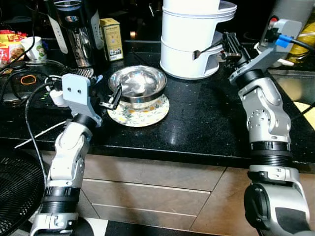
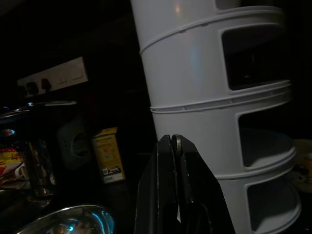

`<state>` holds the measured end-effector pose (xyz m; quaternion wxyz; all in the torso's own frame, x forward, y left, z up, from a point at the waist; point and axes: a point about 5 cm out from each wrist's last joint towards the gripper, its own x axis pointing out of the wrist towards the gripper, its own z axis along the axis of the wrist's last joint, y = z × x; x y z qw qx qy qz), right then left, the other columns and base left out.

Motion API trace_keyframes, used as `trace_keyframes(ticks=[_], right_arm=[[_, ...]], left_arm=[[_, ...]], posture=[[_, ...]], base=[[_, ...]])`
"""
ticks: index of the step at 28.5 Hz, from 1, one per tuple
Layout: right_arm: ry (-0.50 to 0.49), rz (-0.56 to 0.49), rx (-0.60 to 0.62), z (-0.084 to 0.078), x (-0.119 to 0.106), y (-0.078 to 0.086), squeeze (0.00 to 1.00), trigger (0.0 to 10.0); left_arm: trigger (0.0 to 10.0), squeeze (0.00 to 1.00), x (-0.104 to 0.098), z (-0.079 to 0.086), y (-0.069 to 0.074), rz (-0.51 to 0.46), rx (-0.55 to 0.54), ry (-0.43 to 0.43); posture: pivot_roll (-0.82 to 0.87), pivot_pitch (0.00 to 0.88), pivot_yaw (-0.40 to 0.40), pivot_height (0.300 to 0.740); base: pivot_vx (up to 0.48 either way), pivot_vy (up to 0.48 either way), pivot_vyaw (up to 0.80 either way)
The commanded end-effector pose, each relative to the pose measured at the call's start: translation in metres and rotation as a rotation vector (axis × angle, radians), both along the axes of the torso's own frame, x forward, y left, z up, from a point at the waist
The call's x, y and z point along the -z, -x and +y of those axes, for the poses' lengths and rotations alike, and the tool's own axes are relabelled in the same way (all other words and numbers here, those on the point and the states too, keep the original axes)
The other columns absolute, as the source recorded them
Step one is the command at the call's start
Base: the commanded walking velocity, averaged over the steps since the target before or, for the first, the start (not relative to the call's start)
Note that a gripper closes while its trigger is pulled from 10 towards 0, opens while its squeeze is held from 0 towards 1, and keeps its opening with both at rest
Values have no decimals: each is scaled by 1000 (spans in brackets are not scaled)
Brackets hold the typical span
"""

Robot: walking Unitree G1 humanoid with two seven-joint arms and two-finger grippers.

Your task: Kitchen organization

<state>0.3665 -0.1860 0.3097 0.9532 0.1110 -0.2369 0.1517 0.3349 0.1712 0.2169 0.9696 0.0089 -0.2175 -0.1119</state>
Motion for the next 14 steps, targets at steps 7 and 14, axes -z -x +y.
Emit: trace_keyframes(ticks=[7, 14], right_arm=[[15, -9, -10, 2, -6, 4, 0, 10000], [15, -10, -8, 4, -6, 5, 0, 10000]], left_arm=[[10000, 0, 12, -10, -7, 31, 41, -16], [0, 0, 15, -17, -7, 20, 74, -4]], posture=[[-39, 0, -24, 740], [-38, 0, -22, 740]], base=[[0, 0, 0], [0, 0, 0]])
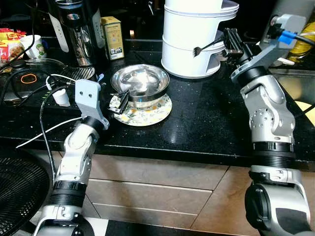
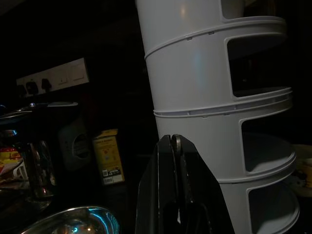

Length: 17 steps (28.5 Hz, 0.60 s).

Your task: Kitchen organization

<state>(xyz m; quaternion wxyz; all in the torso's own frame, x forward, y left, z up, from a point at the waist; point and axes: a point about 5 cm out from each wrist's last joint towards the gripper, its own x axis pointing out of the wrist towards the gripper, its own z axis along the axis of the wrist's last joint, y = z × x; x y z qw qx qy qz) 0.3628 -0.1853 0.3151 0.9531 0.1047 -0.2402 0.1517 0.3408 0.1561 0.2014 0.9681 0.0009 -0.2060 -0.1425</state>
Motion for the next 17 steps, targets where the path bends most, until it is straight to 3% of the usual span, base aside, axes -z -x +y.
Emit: trace_keyframes(ticks=[1, 17], right_arm=[[3, -1, -14, 4, -1, 2, 0, 10000], [-18, 2, -32, 12, 2, 0, 0, 10000]], left_arm=[[0, 0, -1, -3, -2, -10, 13, -2], [0, 0, -11, -6, 1, -64, 40, -10]], posture=[[-35, 0, -24, 740], [-5, 0, -19, 740]], base=[[0, 0, 0], [0, 0, 0]])
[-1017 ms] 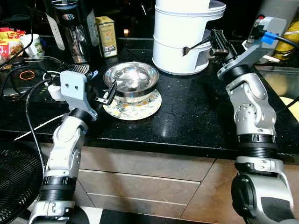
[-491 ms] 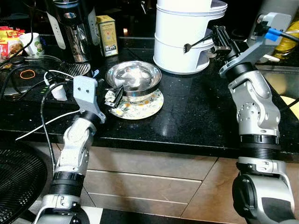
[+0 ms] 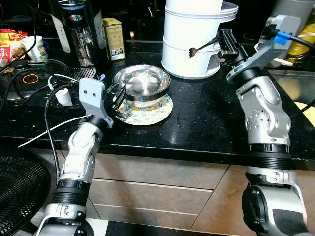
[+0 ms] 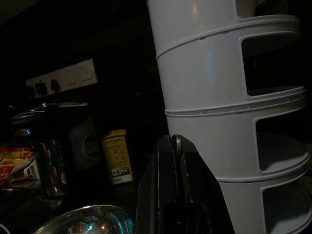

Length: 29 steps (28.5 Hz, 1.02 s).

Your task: Kitchen organization

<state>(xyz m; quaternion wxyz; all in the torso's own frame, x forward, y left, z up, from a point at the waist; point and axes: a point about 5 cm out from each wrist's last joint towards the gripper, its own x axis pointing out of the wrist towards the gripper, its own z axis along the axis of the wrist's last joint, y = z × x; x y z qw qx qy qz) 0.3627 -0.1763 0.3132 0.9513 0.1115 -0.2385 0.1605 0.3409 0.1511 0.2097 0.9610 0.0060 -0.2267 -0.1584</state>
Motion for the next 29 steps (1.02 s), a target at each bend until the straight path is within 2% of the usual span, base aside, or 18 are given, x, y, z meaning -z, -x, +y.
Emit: trace_keyframes(ticks=[1, 6, 8, 11, 13, 14, 15, 16, 18, 21, 22, 23, 24, 26, 27, 29], right_arm=[[-10, -1, -10, 2, 0, 0, 0, 10000], [-11, -1, -2, 1, 0, -2, 0, 10000], [-13, -4, -5, 3, 0, -1, 0, 10000], [-19, -10, -13, 4, 0, -1, 0, 10000], [-19, -10, -13, 4, 0, -1, 0, 10000], [-22, -11, -13, 4, 0, -1, 0, 10000], [-26, -10, -12, 4, 1, -2, 0, 10000], [-28, -9, -12, 4, 1, -2, 0, 10000], [-32, -7, -12, 5, 1, -2, 0, 10000], [-32, -2, -9, 5, 3, -3, 0, 10000], [-30, 0, -7, 5, 4, -3, 0, 10000], [-30, 2, -6, 5, 4, -3, 0, 10000], [-22, 6, -3, 5, 6, -3, 0, 10000], [-12, 5, -1, 5, 7, -3, 0, 10000], [-16, 11, -7, 6, 8, -3, 0, 10000], [-19, 15, -13, 7, 9, -3, 0, 10000]], left_arm=[[0, 0, -3, -1, 1, -19, 9, 1], [0, 0, -4, 0, 1, -24, 7, -4], [0, 0, -14, 0, 2, -56, 8, -2], [0, 0, -39, -2, 6, -138, 19, 13], [0, 0, -39, -2, 6, -138, 19, 13], [0, 0, -58, -3, 10, -198, 32, 22], [0, 0, -92, -7, 20, -306, 67, 41], [0, 0, -101, -9, 23, -335, 78, 46], [0, 0, -110, -12, 27, -352, 109, 67], [0, 0, -111, -17, 30, -346, 118, 63], [980, 0, -108, -17, 30, -332, 105, 61], [980, 0, -107, -17, 30, -322, 95, 61], [8078, 0, -102, -15, 31, -293, 72, 77], [8078, 0, -99, -13, 32, -266, 49, 84], [10000, 0, -98, -11, 33, -253, 34, 83], [10000, 0, -97, -9, 34, -243, 22, 80]], posture=[[-5, 0, -19, 740], [-4, 0, -13, 740], [-4, 0, -12, 740], [-2, 0, -10, 740], [-2, 0, -10, 740], [0, 0, -12, 740], [3, 0, -11, 740], [3, 0, -11, 740], [3, 0, -9, 740], [2, 0, -5, 740], [2, 0, -4, 740], [1, 0, -3, 740], [0, 0, -3, 740], [1, 0, -3, 740], [5, 0, -4, 740], [6, 0, -2, 740]], base=[[0, 0, 0], [0, 0, 0], [0, 0, 0], [0, 0, 0], [0, 0, 0], [0, 0, 0], [0, 0, 0], [0, 0, 0], [0, 0, 0], [0, 0, 0], [0, 0, 0], [0, 0, 0], [0, 0, 0], [0, 0, 0], [0, 0, 0], [0, 0, 0]])
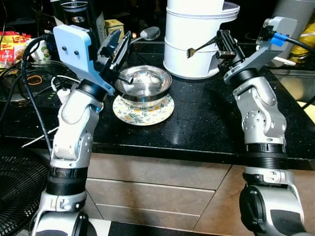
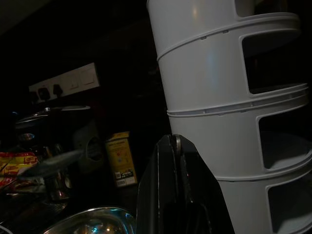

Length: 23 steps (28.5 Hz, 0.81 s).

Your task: Kitchen organization

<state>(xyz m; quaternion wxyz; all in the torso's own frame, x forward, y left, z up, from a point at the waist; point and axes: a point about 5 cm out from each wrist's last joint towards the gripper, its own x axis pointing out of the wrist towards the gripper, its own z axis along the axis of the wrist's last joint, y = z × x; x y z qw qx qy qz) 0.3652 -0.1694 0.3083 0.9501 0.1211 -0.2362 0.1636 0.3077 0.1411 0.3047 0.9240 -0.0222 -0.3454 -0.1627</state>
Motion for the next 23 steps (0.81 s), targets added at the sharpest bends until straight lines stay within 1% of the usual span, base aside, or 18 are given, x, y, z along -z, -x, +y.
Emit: trace_keyframes(ticks=[1, 10, 18, 23], right_arm=[[-6, 16, -16, 3, 5, -1, 0, 10000], [-23, 10, -37, 10, 7, -1, 0, 10000], [-28, -11, -47, 13, 5, 0, 0, 10000], [2, -14, -62, 18, 8, 2, 0, 10000]], left_arm=[[10000, 0, -1, 5, 4, 8, -40, -24], [10000, 0, 1, 9, 9, 18, -85, -51], [10000, 0, -1, 3, 13, 21, -93, -56], [10000, 0, 4, 5, 11, 44, -108, -52]], posture=[[12, 0, -2, 740], [21, 0, -1, 740], [22, 0, -1, 740], [21, 0, 0, 740]], base=[[0, 0, -800], [0, 0, -758], [0, 0, 0], [0, -334, 0]])
